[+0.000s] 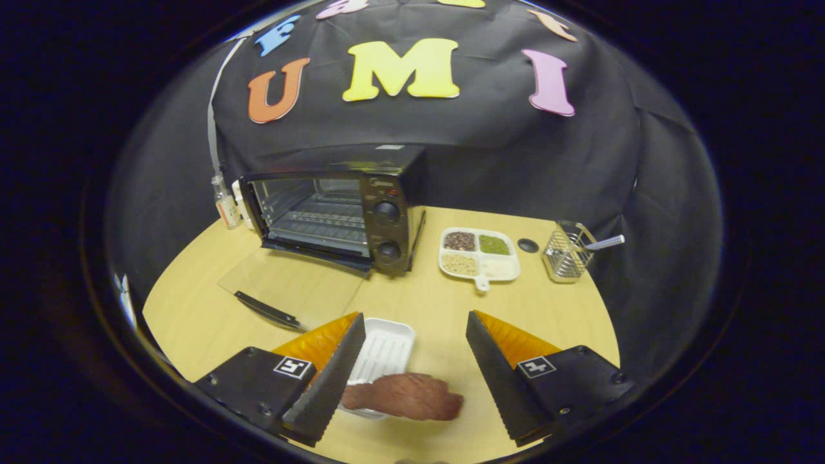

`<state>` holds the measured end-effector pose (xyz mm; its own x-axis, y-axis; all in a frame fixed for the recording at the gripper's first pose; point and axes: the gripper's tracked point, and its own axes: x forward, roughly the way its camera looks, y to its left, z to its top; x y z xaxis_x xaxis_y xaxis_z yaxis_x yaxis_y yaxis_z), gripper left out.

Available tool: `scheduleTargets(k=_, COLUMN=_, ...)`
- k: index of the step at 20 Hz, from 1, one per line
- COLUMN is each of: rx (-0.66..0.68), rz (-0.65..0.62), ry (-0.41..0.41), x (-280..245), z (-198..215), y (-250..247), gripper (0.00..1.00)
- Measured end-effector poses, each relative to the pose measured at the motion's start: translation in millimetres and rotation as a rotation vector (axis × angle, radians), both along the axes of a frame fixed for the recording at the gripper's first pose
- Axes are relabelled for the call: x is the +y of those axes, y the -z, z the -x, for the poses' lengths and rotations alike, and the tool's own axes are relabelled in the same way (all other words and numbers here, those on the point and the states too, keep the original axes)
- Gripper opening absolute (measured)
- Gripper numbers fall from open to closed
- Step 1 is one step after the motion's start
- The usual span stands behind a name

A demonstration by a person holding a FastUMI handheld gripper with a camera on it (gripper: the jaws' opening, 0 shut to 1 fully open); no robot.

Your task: Open the toaster oven, put the food inside, and close the toaster oven door.

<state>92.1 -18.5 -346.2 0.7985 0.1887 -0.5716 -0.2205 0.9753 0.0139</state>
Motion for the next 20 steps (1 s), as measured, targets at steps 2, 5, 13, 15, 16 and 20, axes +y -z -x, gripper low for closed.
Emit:
scheduleTargets(k=2, rx=0.091, rz=-0.091, ry=-0.043, x=-9.2, z=14.3, y=18.0, gripper=0.99)
scheduleTargets(k=5, rx=0.246, rz=-0.261, ry=-0.111, x=-2.4, z=37.5, y=45.9, gripper=0.94)
scheduleTargets(k=13, rx=0.489, rz=-0.678, ry=-0.118, x=3.6, z=57.8, y=68.4, gripper=0.44)
scheduleTargets(k=15, rx=0.516, rz=-0.772, ry=-0.108, x=4.5, z=57.5, y=62.3, gripper=0.26)
scheduleTargets(k=16, rx=0.521, rz=-0.788, ry=-0.101, x=4.5, z=56.9, y=64.3, gripper=0.21)
scheduleTargets(k=20, rx=0.492, rz=-0.789, ry=-0.116, x=3.7, z=53.0, y=48.3, gripper=0.17)
